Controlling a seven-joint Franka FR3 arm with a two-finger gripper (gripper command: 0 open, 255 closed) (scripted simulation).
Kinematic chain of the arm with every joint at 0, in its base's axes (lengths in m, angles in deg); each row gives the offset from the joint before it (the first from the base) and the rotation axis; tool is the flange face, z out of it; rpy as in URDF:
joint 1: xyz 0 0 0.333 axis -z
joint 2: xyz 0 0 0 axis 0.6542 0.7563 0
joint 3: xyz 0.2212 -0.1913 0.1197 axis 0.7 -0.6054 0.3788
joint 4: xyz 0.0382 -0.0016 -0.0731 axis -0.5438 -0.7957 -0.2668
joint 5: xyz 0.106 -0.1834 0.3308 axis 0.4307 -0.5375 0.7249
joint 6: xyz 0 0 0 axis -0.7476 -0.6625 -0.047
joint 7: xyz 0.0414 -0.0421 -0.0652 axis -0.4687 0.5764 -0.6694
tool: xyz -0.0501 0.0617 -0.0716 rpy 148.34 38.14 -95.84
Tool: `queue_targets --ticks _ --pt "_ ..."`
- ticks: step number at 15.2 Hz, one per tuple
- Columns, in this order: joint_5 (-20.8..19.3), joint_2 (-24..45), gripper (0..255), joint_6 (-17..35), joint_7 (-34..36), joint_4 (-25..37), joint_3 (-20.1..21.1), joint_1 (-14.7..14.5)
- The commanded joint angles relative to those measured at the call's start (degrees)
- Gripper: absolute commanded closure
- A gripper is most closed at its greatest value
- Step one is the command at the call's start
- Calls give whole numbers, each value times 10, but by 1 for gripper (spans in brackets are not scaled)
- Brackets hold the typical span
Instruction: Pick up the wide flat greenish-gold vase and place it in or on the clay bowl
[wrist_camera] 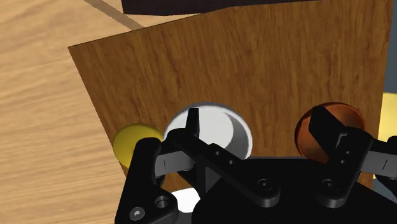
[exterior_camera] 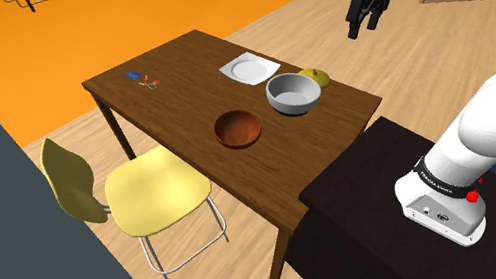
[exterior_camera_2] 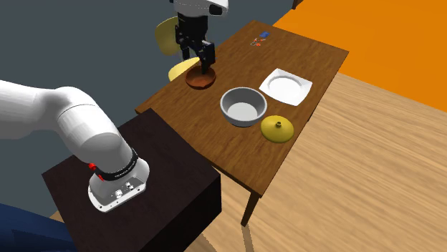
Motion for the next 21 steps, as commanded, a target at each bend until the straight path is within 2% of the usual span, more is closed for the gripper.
queue_targets --ticks 1,6,11,16,21 --pt "-6 32 0 39 -18 -4 -16 4" --pt "-9 123 0 120 -66 10 -55 10" --pt "8 226 0 190 -120 45 -91 12" --pt "47 338 0 245 -182 99 -117 16" --pt "102 453 0 278 -248 174 -126 33"
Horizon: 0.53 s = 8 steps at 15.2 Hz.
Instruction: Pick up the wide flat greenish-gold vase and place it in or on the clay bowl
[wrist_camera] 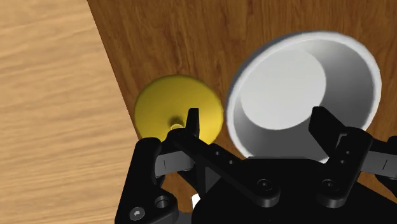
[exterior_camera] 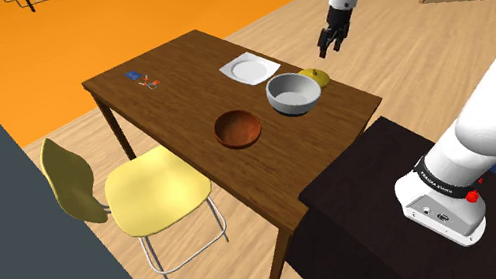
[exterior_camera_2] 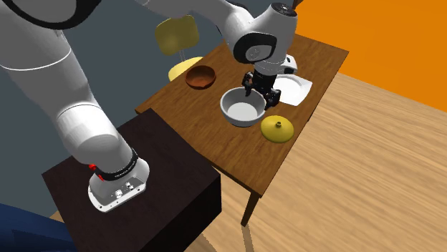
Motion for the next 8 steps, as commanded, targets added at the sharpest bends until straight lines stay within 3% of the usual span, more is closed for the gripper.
queue_targets --ticks 1,8 --pt "25 50 0 11 -28 36 -1 10" --pt "90 211 0 19 -95 179 18 60"
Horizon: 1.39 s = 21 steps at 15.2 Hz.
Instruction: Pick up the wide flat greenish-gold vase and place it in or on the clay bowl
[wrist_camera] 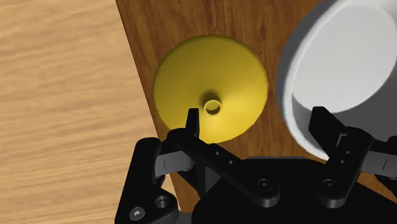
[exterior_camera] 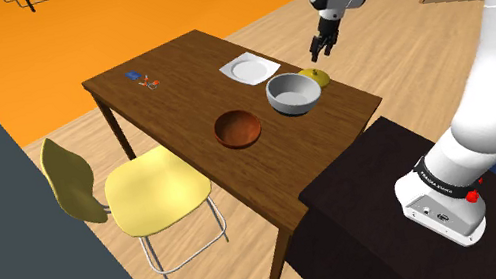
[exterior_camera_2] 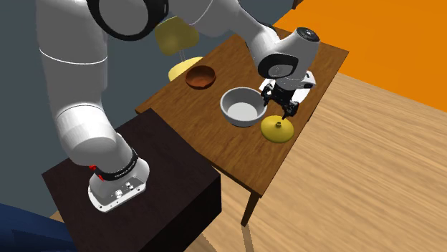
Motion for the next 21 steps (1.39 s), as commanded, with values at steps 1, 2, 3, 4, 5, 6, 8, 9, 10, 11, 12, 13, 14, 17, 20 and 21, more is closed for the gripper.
queue_targets --ticks 1,2,3,4,5,6,8,9,10,11,12,13,14,17,20,21 --pt "17 52 0 -3 -18 53 7 19" --pt "23 75 0 -5 -24 78 11 27" --pt "28 98 0 -8 -29 103 15 35" --pt "30 102 0 -3 -30 102 17 36" --pt "32 107 0 3 -31 101 18 36" --pt "34 112 0 8 -32 101 20 37" --pt "37 121 0 18 -34 100 22 38" --pt "39 126 0 23 -35 100 24 39" --pt "41 131 0 28 -36 100 25 39" --pt "42 134 0 31 -37 99 26 40" --pt "42 134 0 31 -37 100 26 40" --pt "42 134 0 31 -37 100 26 40" --pt "42 134 0 31 -37 100 26 40" --pt "42 134 0 31 -37 100 26 40" --pt "42 134 255 31 -37 100 26 40" --pt "42 134 255 31 -37 100 26 40"
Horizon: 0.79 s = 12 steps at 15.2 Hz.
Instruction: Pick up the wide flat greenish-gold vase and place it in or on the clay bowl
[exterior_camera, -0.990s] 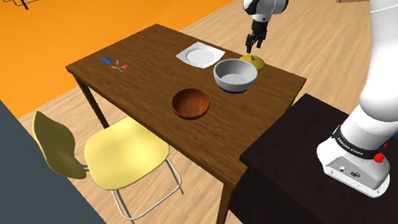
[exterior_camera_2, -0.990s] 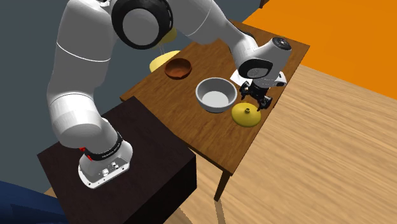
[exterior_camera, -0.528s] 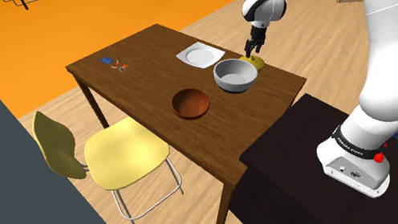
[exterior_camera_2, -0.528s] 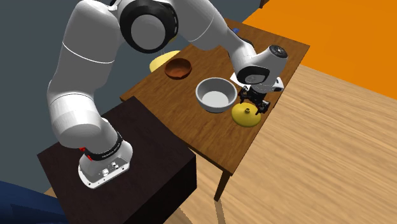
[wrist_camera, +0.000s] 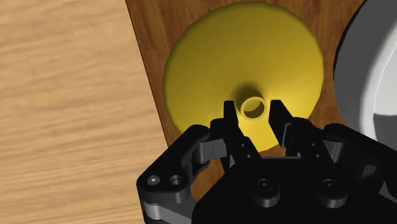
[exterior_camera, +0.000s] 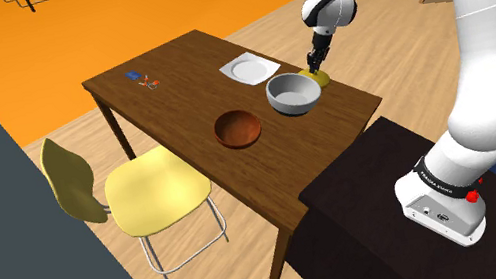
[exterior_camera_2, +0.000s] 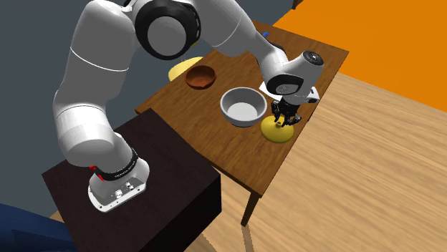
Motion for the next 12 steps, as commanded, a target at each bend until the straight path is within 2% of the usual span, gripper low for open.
queue_targets --ticks 1,8,12 --pt "0 0 255 0 0 0 0 0" --pt "0 0 255 0 0 0 0 0" --pt "-8 -21 255 -19 6 -1 -6 -4"
